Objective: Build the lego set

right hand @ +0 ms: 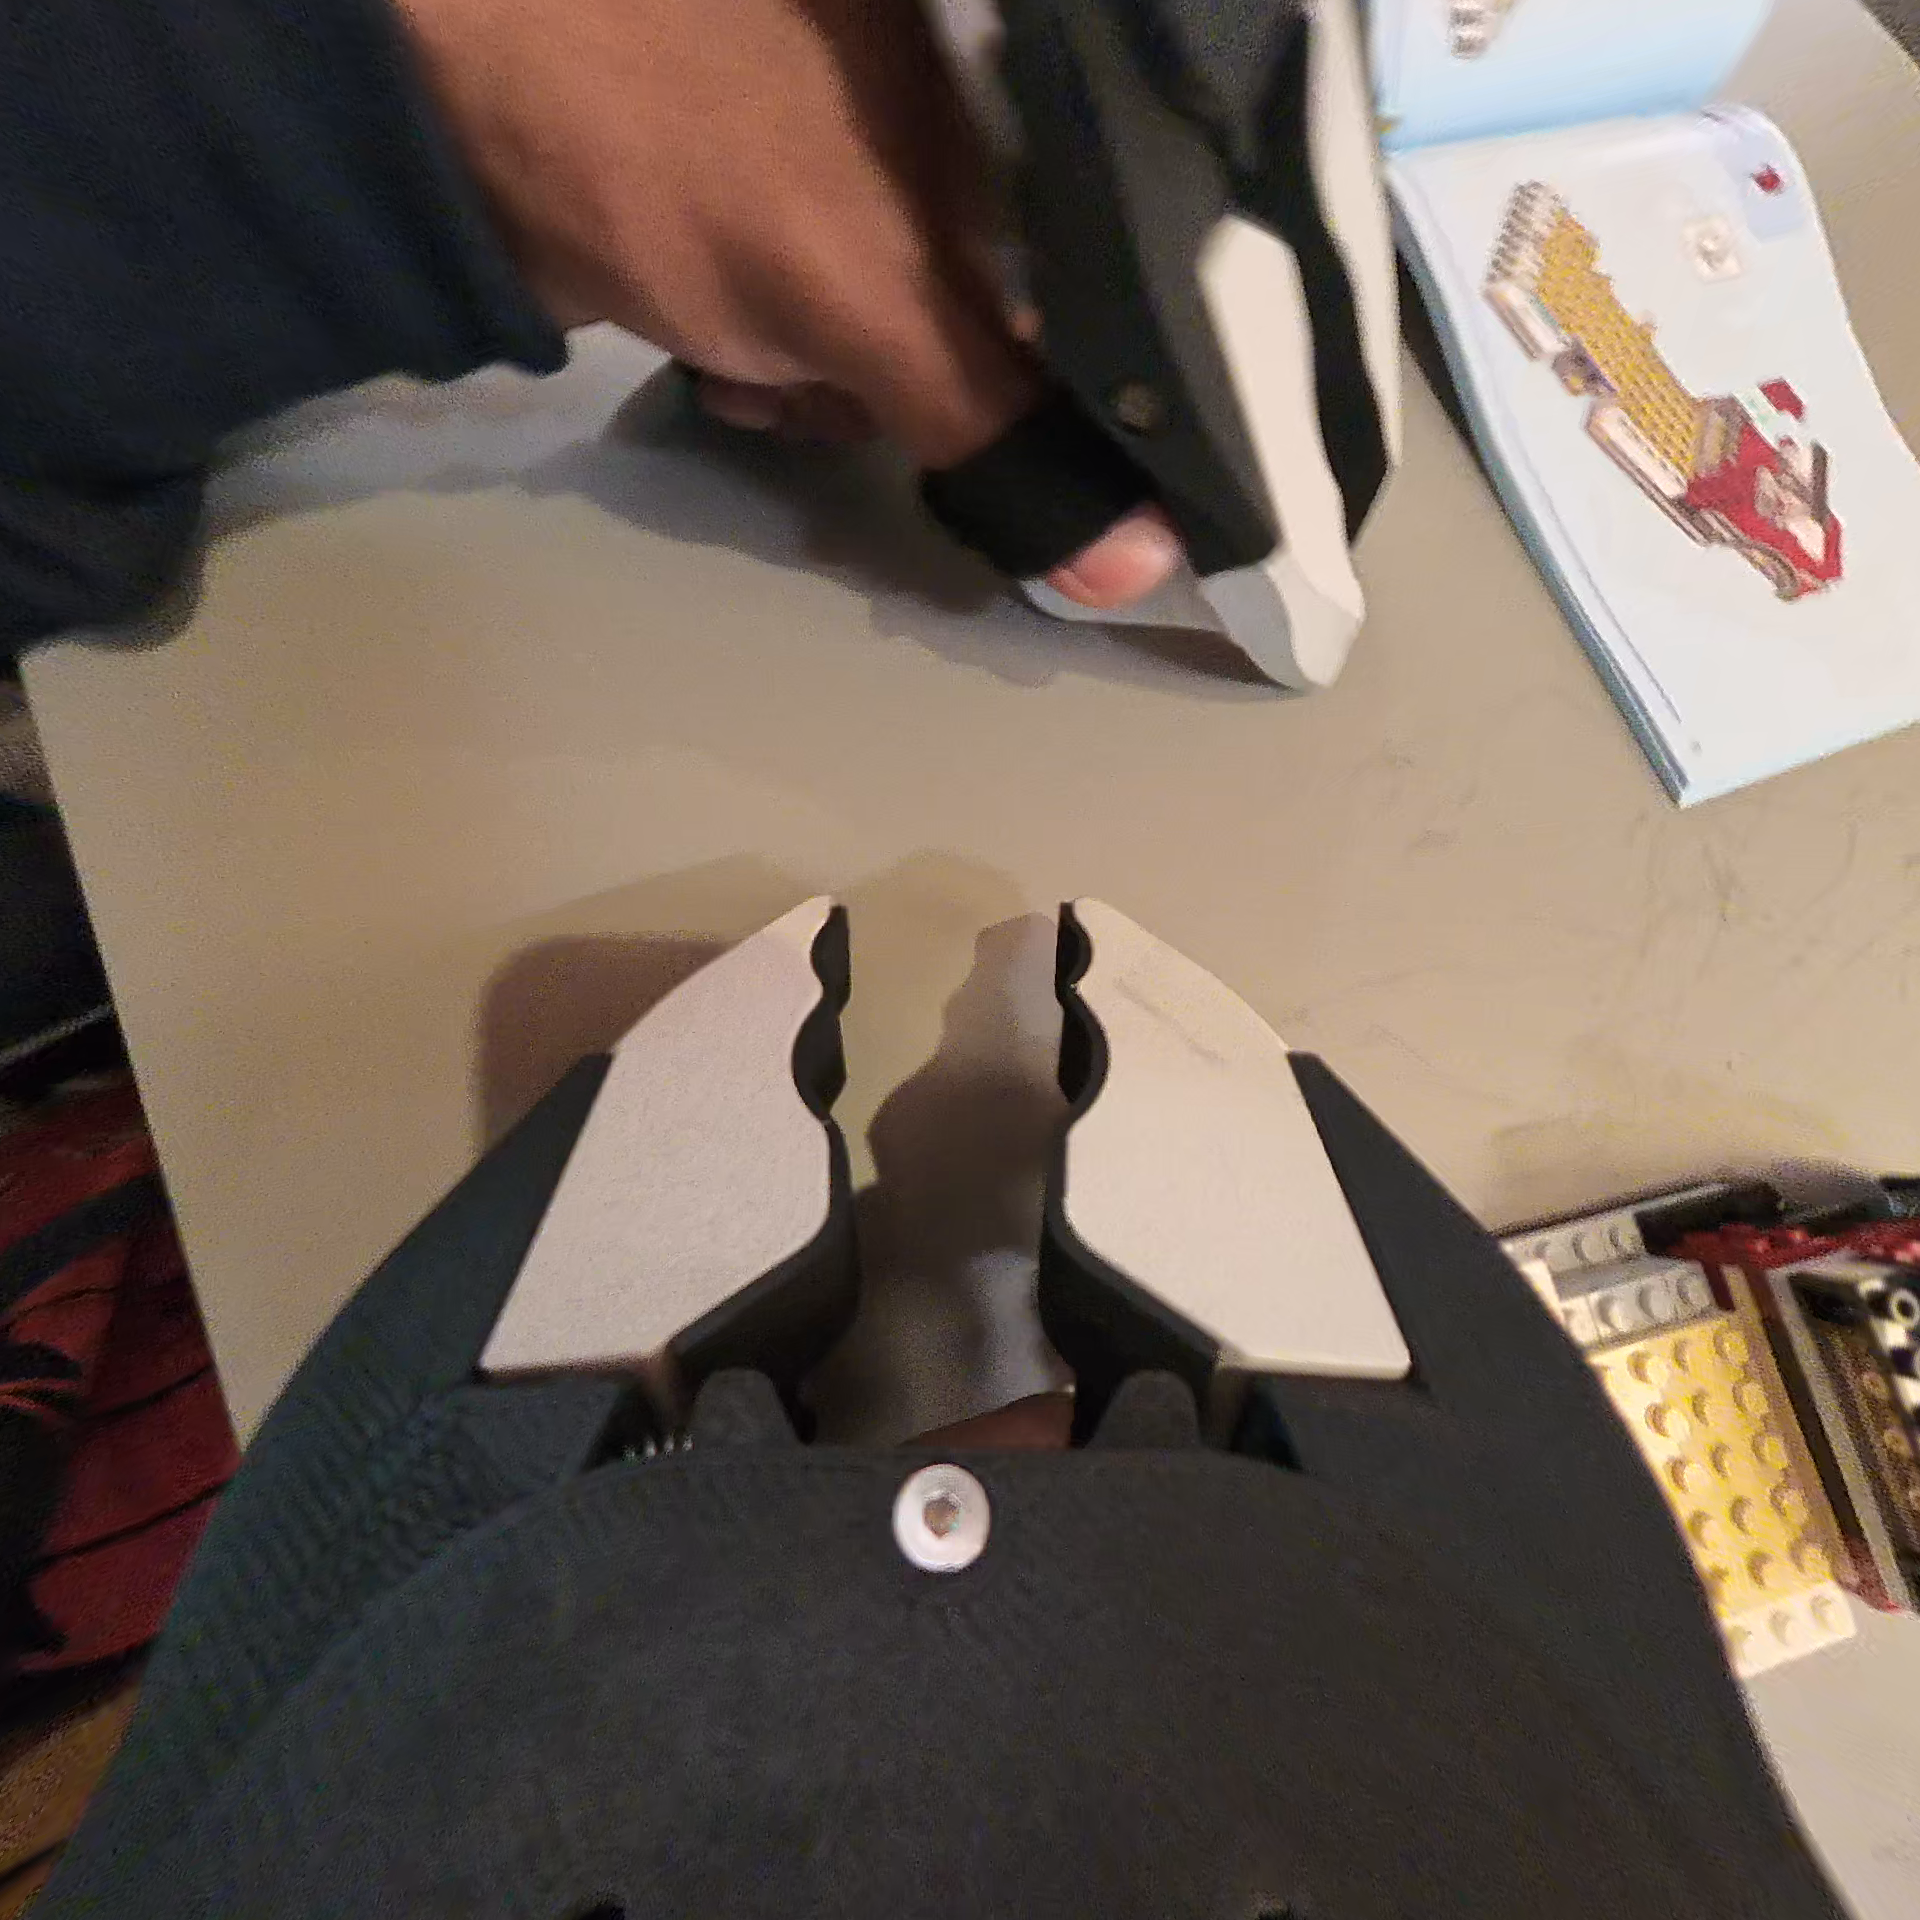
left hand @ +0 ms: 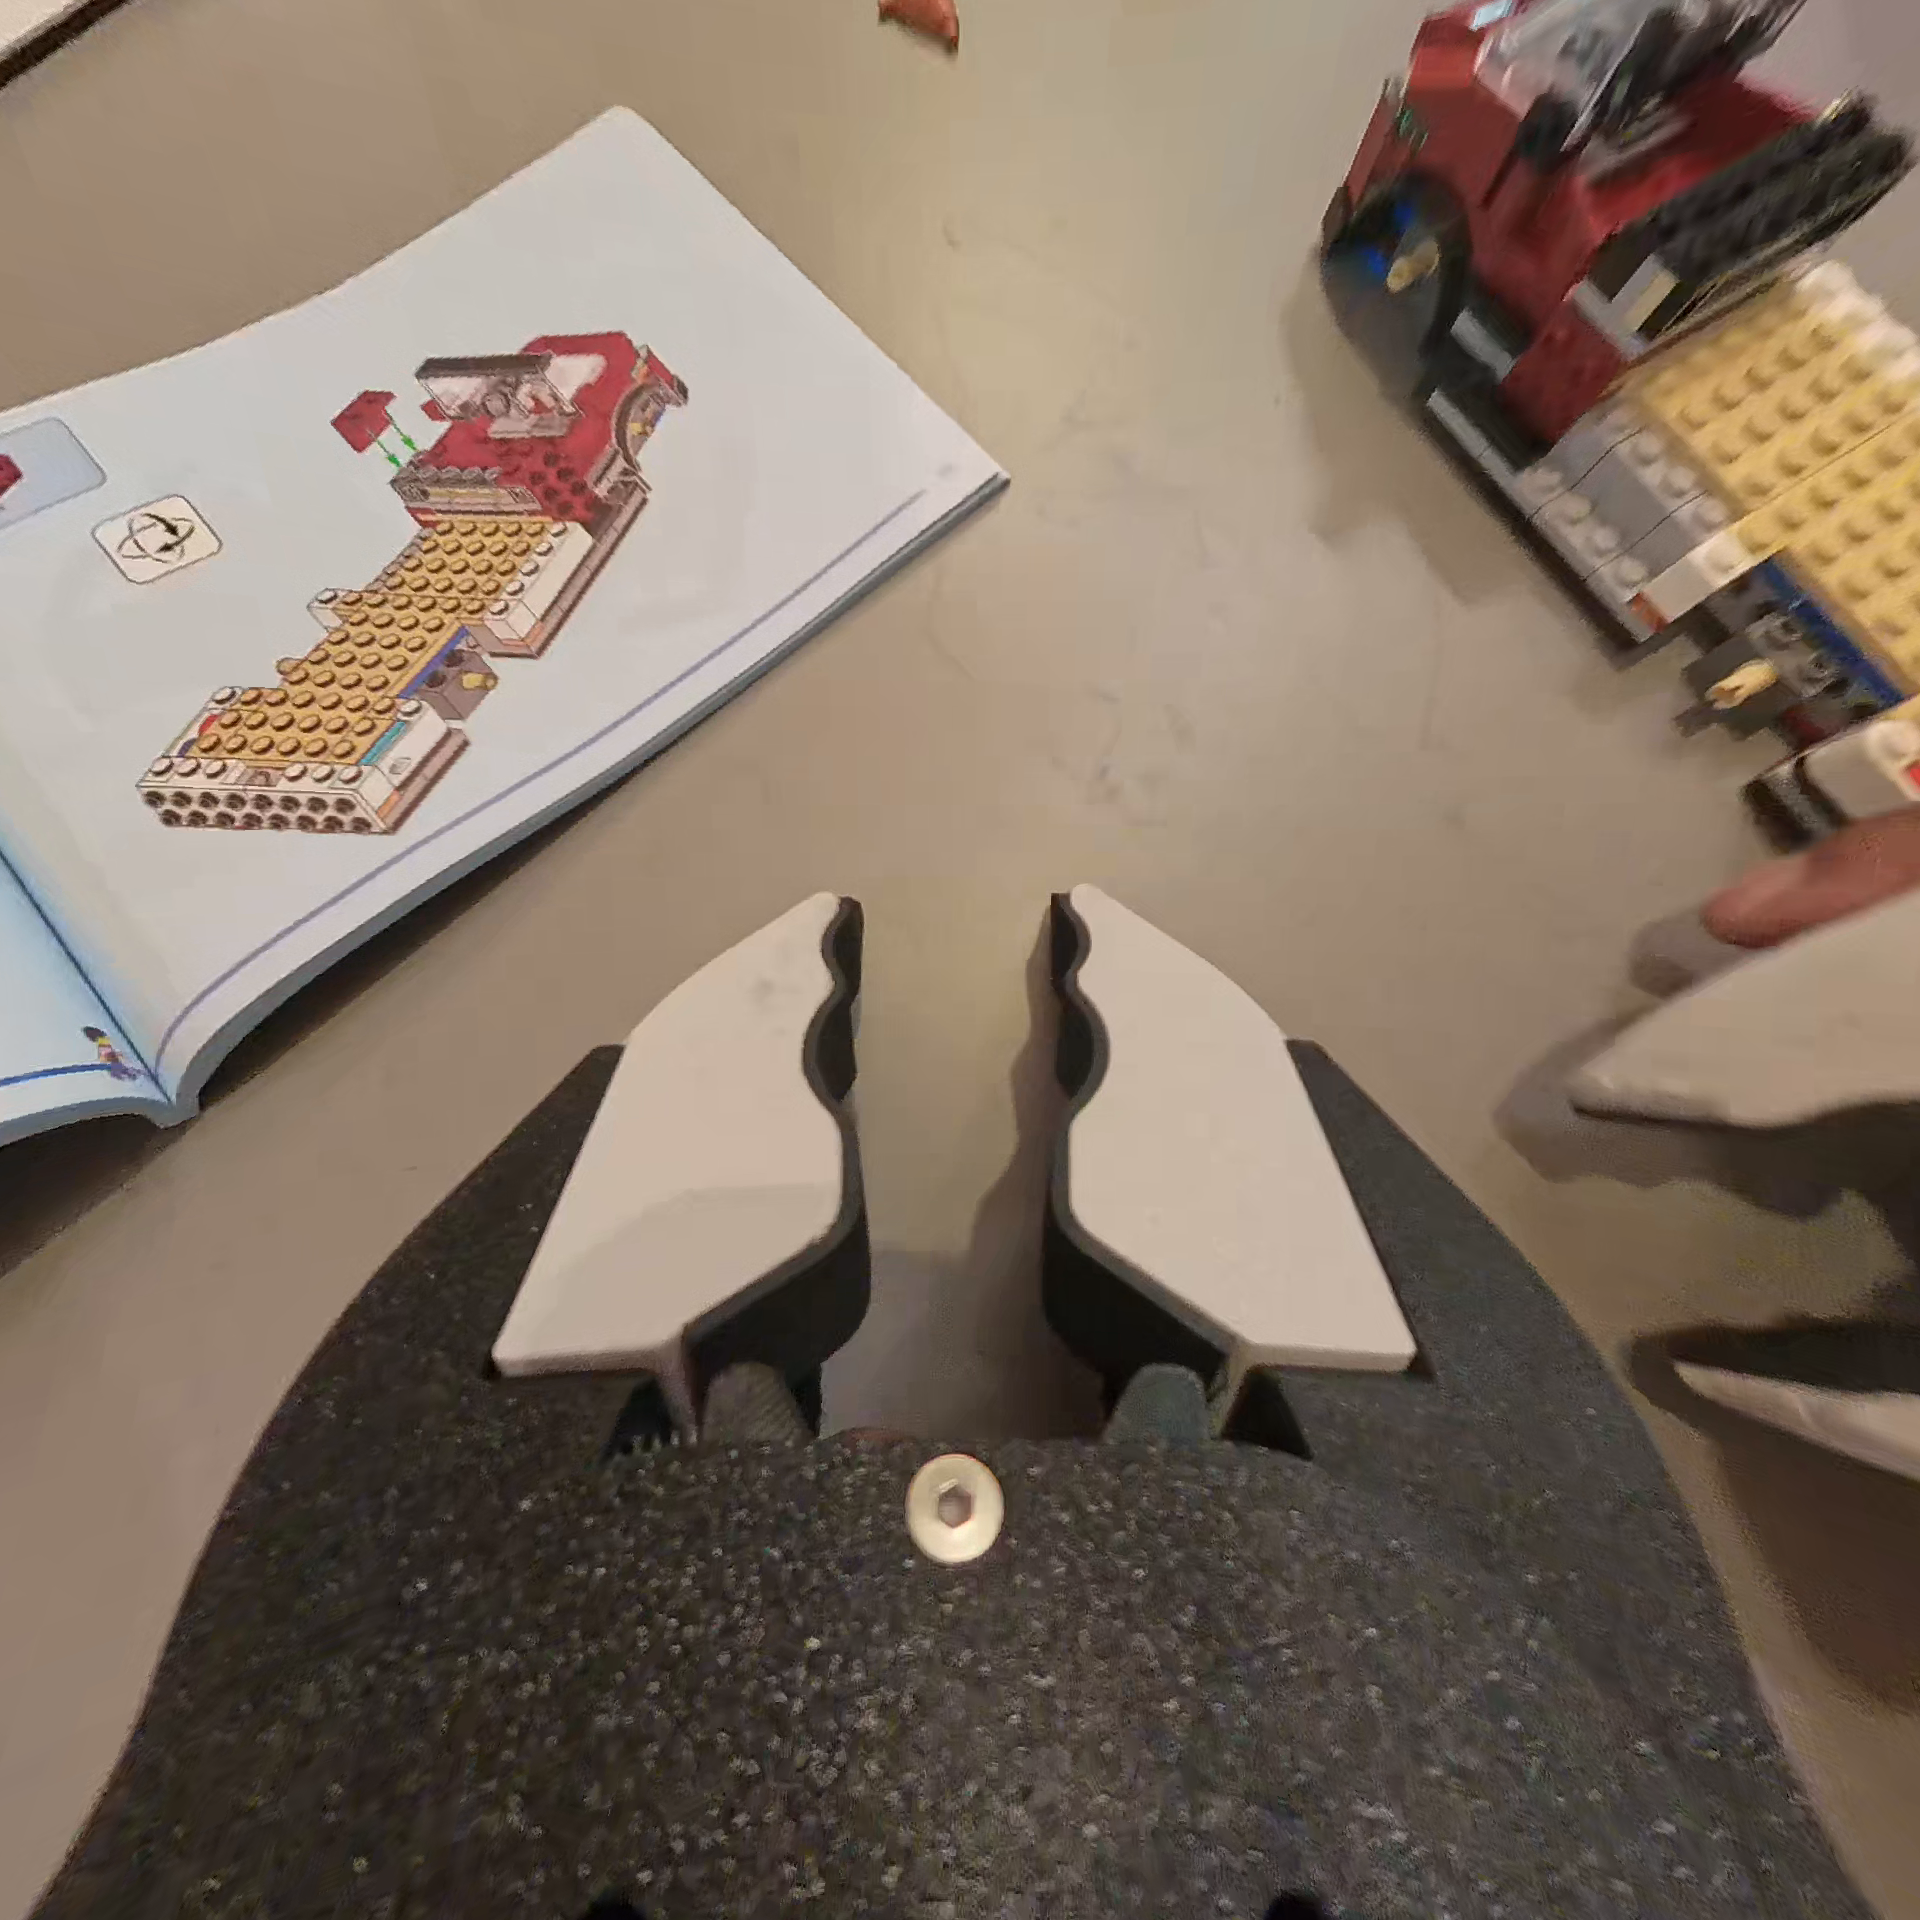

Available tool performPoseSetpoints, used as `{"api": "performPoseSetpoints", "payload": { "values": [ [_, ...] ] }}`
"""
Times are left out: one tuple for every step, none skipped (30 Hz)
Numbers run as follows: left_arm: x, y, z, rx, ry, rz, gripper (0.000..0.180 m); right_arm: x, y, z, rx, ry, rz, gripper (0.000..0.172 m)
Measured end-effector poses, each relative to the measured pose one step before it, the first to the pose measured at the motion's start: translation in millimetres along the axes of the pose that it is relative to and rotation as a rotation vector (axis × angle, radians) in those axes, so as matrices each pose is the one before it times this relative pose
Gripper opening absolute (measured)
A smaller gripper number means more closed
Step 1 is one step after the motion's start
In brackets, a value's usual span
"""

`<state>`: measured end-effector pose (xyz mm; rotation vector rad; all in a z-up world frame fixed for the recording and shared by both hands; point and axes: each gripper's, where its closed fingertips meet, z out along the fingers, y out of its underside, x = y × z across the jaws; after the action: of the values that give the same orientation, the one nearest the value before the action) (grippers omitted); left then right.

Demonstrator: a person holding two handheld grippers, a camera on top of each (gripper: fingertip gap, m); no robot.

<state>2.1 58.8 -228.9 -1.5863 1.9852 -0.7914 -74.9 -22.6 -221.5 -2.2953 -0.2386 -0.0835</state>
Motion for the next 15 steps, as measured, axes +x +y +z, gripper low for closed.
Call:
{"api": "performPoseSetpoints", "payload": {
  "values": [
    [0.06,0.34,1.49,-0.0095,-0.0139,0.0131,0.036,-4.64,0.78,0.32,-0.0049,0.0018,-0.0436,0.038],
    [0.38,-0.72,0.7,0.0009,-0.0062,0.0066,0.036,-3.08,0.1,-0.18,0.0005,0.0018,-0.0281,0.039],
    [0.01,-0.15,-0.06,0.001,-0.0012,-0.0006,0.036,-2.1,-0.23,-0.78,0.0043,-0.0069,-0.0051,0.039],
    [-0.18,0.23,0.02,-0.0008,0.004,-0.0057,0.036,-0.96,-0.61,-0.99,0.0055,-0.0139,0.0164,0.039],
    [-0.25,0.12,0.14,-0.0011,0.0057,-0.0081,0.036,-0.15,-1.09,-1.1,0.0092,-0.0161,0.0282,0.039],
    [-0.51,0.03,-0.14,0.0004,0.0051,-0.009,0.035,-0.48,-1.89,-1.18,0.0128,-0.0172,0.0281,0.039],
    [-0.1,-0.2,-0.17,0.0019,0.0071,-0.0078,0.035,-1.17,-1.8,-0.82,0.0117,-0.0169,0.0207,0.039],
    [-0.09,-0.14,-0.11,0.002,0.0077,-0.0084,0.034,-1.22,-1.35,-0.32,0.0076,-0.0116,0.0117,0.039],
    [-0.16,-0.15,-0.28,0.002,0.0074,-0.009,0.034,-1.25,-1.12,-0.15,0.0063,-0.0063,0.003,0.039],
    [-0.12,-0.16,-0.14,0.0018,0.0068,-0.008,0.034,-1.25,-1.4,-0.41,0.0089,-0.0042,-0.0027,0.039],
    [0.01,-0.1,-0.16,0.0013,0.0053,-0.0056,0.033,-0.92,-2.27,-1.19,0.0157,-0.0044,-0.0014,0.038],
    [0.13,-0.02,-0.18,0.0006,0.003,-0.0028,0.033,-0.91,-4.22,-2.76,0.0264,-0.0108,0.0055,0.038],
    [0.0,0.01,-0.01,-0.0001,0.0001,0.0002,0.033,-1.1,-6.23,-5.19,0.0374,-0.0219,0.0106,0.038],
    [0.02,0.04,0.03,-0.0008,-0.0021,0.0027,0.033,-0.92,-7.04,-8.72,0.0422,-0.0366,0.0122,0.037],
    [0.28,0.03,0.03,-0.0007,0.0002,0.0033,0.034,-0.77,-6.44,-13.85,0.0316,-0.0571,0.0194,0.037]
  ]
}}
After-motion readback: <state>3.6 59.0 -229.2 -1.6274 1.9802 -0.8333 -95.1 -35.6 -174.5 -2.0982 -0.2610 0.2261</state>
